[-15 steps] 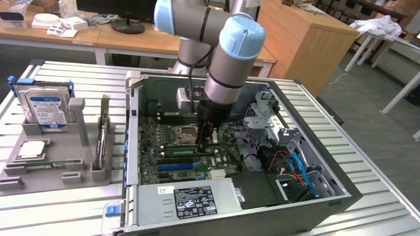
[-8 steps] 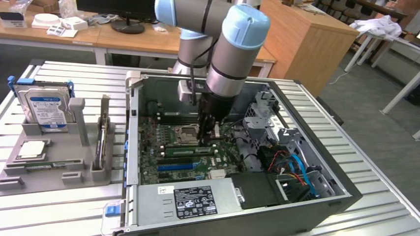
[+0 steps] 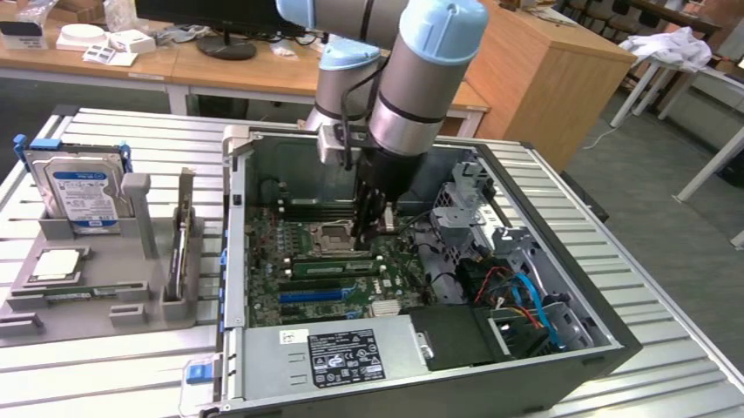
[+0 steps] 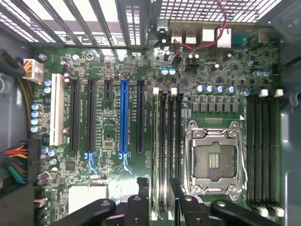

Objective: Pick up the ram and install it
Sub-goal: 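Insert the ram into the slot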

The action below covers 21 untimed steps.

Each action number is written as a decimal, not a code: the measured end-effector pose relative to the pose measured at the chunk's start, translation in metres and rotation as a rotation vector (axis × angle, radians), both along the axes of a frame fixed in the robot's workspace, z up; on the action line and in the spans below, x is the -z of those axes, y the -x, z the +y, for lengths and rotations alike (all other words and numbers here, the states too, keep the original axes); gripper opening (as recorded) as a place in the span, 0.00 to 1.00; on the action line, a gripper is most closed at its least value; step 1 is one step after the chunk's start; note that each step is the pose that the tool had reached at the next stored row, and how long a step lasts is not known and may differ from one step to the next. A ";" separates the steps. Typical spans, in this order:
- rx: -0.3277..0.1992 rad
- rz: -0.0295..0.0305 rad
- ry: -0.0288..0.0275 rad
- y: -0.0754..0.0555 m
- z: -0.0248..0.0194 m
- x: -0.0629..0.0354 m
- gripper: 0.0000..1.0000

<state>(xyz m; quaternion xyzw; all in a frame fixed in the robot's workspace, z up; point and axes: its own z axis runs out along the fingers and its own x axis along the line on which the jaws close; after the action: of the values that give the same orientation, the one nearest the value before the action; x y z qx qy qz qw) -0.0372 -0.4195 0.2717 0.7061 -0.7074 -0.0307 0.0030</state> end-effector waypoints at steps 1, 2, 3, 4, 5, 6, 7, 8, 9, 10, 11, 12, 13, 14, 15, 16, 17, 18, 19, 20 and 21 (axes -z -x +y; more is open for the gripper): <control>0.000 0.0000 0.0001 0.000 0.0000 -0.0026 0.31; 0.000 -0.0001 0.0000 0.000 0.0000 -0.0051 0.31; 0.000 -0.0001 0.0001 0.000 0.0000 -0.0076 0.31; 0.000 -0.0001 0.0001 0.000 0.0000 -0.0102 0.31; 0.000 0.0000 0.0001 0.000 0.0000 -0.0129 0.31; 0.000 -0.0001 0.0001 0.000 0.0000 -0.0157 0.31; 0.000 -0.0001 0.0000 0.000 0.0000 -0.0184 0.31; 0.000 -0.0001 0.0001 0.000 0.0000 -0.0211 0.31; 0.000 -0.0001 0.0001 0.000 0.0000 -0.0237 0.31; 0.000 -0.0001 0.0001 0.000 0.0000 -0.0264 0.31; 0.000 -0.0001 0.0000 0.000 0.0000 -0.0288 0.31; 0.000 -0.0001 0.0000 0.000 0.0000 -0.0314 0.31; 0.000 -0.0001 0.0001 0.000 0.0000 -0.0337 0.31; 0.000 -0.0001 0.0001 0.000 0.0000 -0.0358 0.31; 0.000 -0.0001 0.0001 0.000 0.0000 -0.0379 0.31; 0.000 -0.0001 0.0001 0.000 0.0000 -0.0400 0.31; 0.000 -0.0001 0.0001 0.000 0.0000 -0.0420 0.31; 0.000 -0.0001 0.0000 0.000 0.0000 -0.0440 0.31; 0.000 -0.0001 0.0001 0.000 0.0000 -0.0462 0.31; 0.000 -0.0001 0.0000 0.000 0.0000 -0.0481 0.31; 0.000 -0.0001 0.0000 0.000 0.0000 -0.0499 0.31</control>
<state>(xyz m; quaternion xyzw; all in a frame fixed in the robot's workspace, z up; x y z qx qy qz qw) -0.0372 -0.4195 0.3217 0.7061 -0.7075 -0.0306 0.0030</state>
